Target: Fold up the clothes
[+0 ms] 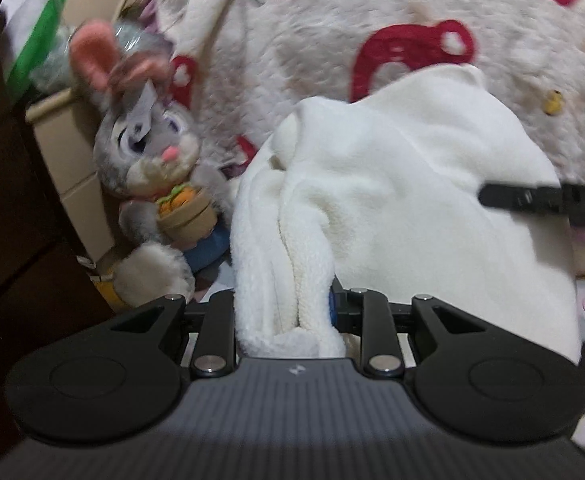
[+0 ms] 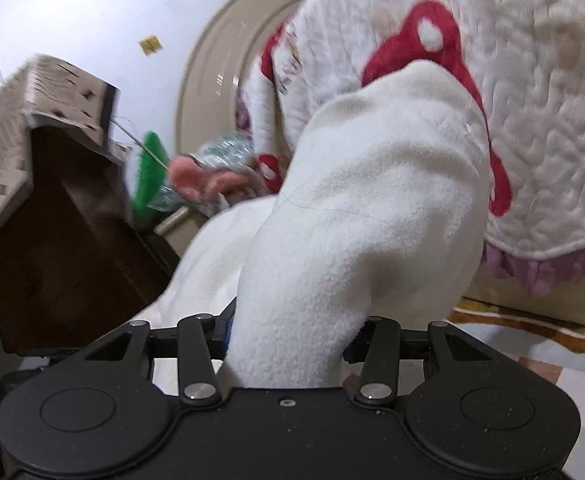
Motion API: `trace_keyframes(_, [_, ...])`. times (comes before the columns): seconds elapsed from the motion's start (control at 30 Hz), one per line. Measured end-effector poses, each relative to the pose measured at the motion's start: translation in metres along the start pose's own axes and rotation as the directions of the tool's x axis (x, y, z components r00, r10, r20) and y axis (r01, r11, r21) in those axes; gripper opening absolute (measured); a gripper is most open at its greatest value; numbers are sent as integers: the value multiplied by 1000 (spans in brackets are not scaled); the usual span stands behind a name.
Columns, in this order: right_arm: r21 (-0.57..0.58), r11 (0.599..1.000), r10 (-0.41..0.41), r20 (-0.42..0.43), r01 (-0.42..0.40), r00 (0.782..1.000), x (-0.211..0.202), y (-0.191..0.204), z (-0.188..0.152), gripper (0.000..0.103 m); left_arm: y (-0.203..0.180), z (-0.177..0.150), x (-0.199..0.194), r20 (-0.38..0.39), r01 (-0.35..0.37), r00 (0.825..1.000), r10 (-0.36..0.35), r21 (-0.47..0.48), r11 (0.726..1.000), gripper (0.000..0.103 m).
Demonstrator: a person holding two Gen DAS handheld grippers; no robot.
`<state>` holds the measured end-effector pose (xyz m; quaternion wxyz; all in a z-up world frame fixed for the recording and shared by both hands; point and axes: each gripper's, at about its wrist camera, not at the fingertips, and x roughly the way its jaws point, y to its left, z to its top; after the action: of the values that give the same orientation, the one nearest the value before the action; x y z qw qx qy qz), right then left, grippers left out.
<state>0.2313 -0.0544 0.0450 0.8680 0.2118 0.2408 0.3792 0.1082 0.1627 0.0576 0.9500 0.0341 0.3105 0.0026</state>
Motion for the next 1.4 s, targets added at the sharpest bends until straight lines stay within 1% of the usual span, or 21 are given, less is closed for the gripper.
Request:
trace_keyframes(0.07, [27,998,-53,-58,54,997,25,-16,-17,59,8,-16,39,-60,15,998,-17,-26,1000,25])
trace_keyframes(0.13, [76,985,-140,-168,155,976,55,-46,-43,62,25,-43,97,-209,59,974,-84,-124,990,27])
trace_keyframes(0.23, [162,936,-241,-355,313,903,80,-96,-89,62,41,-90,155,-341,43,931,-132,-258,965,28])
trace_keyframes(0.3, [249,930,-181,-335,272,925,64,-115,-110,64,45,-104,160,-288,68,944,-160,-304,950,29])
trace_keyframes(0.37, [332,921,-98,-313,206,945,46,-123,-124,70,47,-107,160,-271,77,948,-166,-310,948,30])
trace_keyframes(0.5, [395,911,13,-315,118,949,24,-118,-150,75,58,-107,163,-277,81,941,-192,-367,927,36])
trace_keyframes(0.53, [394,913,27,-323,109,946,22,-114,-156,79,61,-107,164,-279,80,939,-199,-387,919,35])
trace_keyframes(0.67, [340,934,38,-393,107,919,32,-92,-175,86,58,-97,160,-308,87,927,-214,-378,922,23])
trace_keyframes(0.73, [302,946,32,-440,115,897,42,-80,-181,83,67,-89,155,-294,101,923,-247,-434,895,23])
trace_keyframes(0.77, [266,957,14,-441,116,897,43,-72,-181,79,72,-84,152,-284,108,922,-264,-465,879,23])
trace_keyframes(0.8, [275,956,28,-431,102,902,41,-68,-179,66,76,-81,150,-282,105,923,-261,-469,877,23])
trace_keyframes(0.83, [311,947,60,-420,81,905,39,-66,-178,60,81,-77,149,-283,99,925,-253,-466,879,23])
trace_keyframes(0.93, [384,922,131,-403,38,906,33,-60,-175,59,87,-78,151,-302,68,926,-227,-457,887,26])
trace_keyframes(0.97, [374,926,125,-421,47,898,33,-57,-177,59,88,-80,152,-311,52,926,-216,-461,886,29])
trace_keyframes(1.03, [309,947,83,-489,84,869,38,-57,-187,59,88,-84,152,-339,-17,927,-159,-461,887,48])
trace_keyframes(1.1, [261,960,61,-536,97,842,38,-56,-196,62,87,-83,145,-337,-73,936,-97,-456,887,50])
trace_keyframes(1.17, [248,966,80,-557,74,826,29,-51,-198,65,76,-71,128,-288,-92,957,-16,-358,929,49])
trace_keyframes(1.2, [200,978,72,-583,57,809,24,-44,-201,65,66,-65,119,-258,-100,966,24,-287,953,49])
trace_keyframes(1.23, [140,989,53,-588,37,807,17,-37,-200,65,54,-59,110,-224,-110,973,62,-212,971,50])
trace_keyframes(1.27, [84,996,34,-580,18,814,8,-31,-197,65,43,-53,101,-188,-123,977,96,-135,983,50])
trace_keyframes(1.4, [220,972,13,-388,79,922,-15,-68,-160,67,6,-42,82,-44,19,999,-23,-81,997,51])
